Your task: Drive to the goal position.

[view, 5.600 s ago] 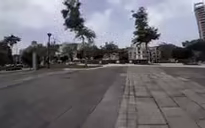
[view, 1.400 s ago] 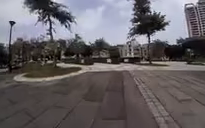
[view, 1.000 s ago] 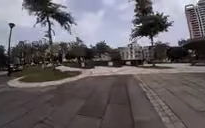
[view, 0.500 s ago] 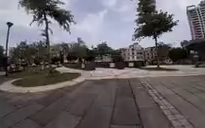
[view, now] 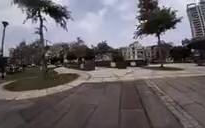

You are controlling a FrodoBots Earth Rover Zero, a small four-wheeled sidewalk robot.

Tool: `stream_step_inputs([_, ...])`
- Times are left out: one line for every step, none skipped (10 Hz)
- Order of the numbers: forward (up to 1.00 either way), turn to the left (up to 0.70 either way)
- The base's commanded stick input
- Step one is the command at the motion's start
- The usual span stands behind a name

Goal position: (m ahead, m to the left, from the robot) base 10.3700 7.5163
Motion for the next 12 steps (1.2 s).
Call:
stream_step_inputs([0.85,-0.34])
stream_step_inputs([0.85,-0.34])
stream_step_inputs([0.85,-0.1])
stream_step_inputs([0.85,0.0])
stream_step_inputs([0.85,0.0])
stream_step_inputs([0.85,0.0])
stream_step_inputs([0.85,0.0])
stream_step_inputs([0.85,0.0])
stream_step_inputs([0.85,0.0])
stream_step_inputs([0.85,0.0])
stream_step_inputs([0.85,0.0])
stream_step_inputs([0.85,0.0])
